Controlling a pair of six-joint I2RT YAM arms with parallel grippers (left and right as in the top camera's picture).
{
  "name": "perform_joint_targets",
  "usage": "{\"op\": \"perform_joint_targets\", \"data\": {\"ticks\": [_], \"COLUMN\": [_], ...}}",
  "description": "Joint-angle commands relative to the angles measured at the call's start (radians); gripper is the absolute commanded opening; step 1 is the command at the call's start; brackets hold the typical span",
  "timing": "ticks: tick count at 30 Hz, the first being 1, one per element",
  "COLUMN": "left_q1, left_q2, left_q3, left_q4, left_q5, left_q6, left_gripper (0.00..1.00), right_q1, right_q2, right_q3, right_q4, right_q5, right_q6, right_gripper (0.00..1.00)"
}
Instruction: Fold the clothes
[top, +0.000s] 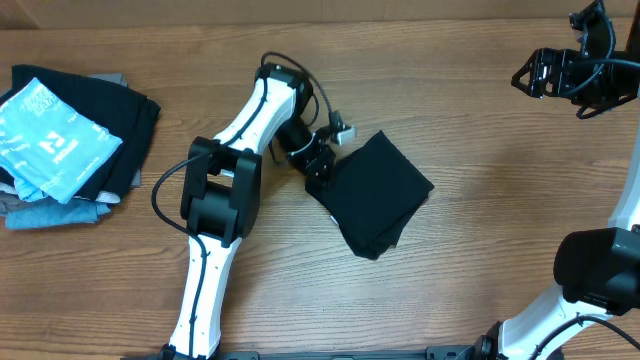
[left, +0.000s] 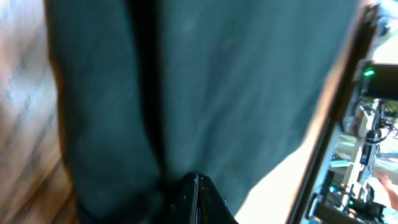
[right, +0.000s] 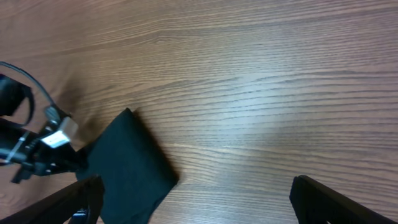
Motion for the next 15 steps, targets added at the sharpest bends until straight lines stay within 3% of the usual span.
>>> {"op": "perform_joint_targets", "data": {"ticks": [1,6,11,15], "left_q1": [0.002,0.018,0.008,-0.026], "left_q2": [-0.007,-0.010,-0.010,-0.010], "left_q3": [-0.071,0.024,0.362,0.564], "left_q4": [0.069,0.054,-0.137,-0.154], "left_q5": [-0.140,-0.129,-0.041,-0.002], "left_q6": [-0.085,-0.158,-0.158,-0.162], "left_gripper": [0.04,0.04,0.04,0.04], "right_q1": [-0.001,-0.001,-0.001,-0.001], "right_q2": [-0.002,-0.002,-0.002,-0.002], "right_q3": [0.002,0.002,0.002,0.002], "right_q4": [0.002,0.002,0.002,0.002], "right_q5": [0.002,0.002,0.002,0.002], "right_q6": [0.005,0.005,0.005,0.005], "right_gripper": [1.00,1.00,1.00,1.00]}}
